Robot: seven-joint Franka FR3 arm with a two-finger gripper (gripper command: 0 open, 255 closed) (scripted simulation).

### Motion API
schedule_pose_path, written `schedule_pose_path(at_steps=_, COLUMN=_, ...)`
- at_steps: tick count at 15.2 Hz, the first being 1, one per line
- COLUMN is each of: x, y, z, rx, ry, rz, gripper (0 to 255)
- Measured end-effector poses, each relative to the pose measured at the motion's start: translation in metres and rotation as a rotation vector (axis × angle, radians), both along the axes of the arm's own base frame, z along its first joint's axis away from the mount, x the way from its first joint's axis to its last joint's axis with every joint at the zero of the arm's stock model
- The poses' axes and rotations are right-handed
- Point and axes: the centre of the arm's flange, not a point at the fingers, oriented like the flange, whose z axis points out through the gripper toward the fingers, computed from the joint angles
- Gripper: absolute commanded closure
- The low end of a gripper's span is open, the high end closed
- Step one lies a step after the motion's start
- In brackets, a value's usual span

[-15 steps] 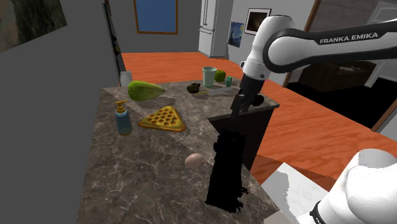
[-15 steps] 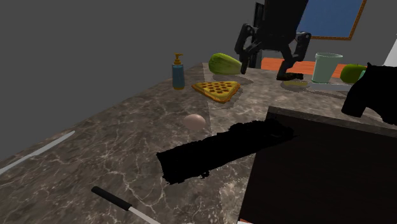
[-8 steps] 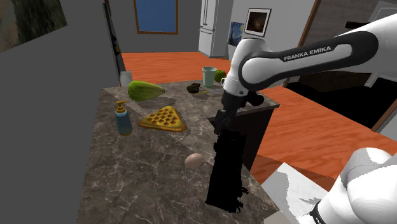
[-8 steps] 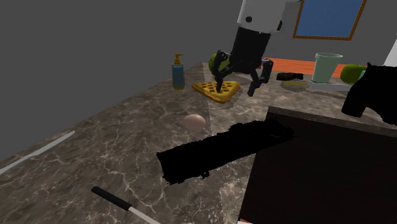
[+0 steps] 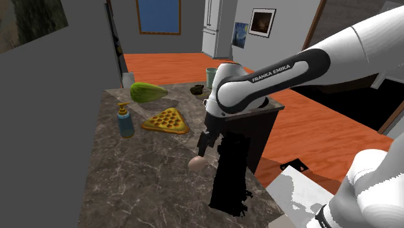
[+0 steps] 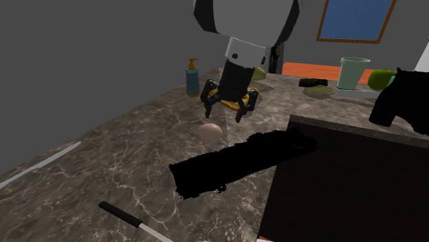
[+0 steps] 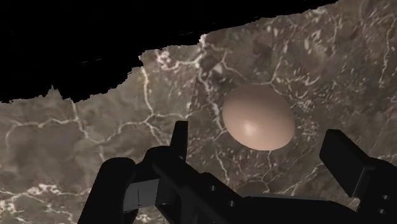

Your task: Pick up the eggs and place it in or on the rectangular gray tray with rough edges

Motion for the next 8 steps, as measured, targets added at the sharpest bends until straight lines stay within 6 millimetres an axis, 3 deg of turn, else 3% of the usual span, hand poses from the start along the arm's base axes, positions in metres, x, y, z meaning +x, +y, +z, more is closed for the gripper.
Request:
schedule_pose_path(at_steps=2, x=0.004, y=0.015, z=-0.013, rx=0.015, ry=0.009, rz=0.022, gripper=0)
schedule_pose_path(at_steps=8, x=0.002, y=0.029, z=-0.041, rx=0.021, ry=0.012, rz=0.030, gripper=0)
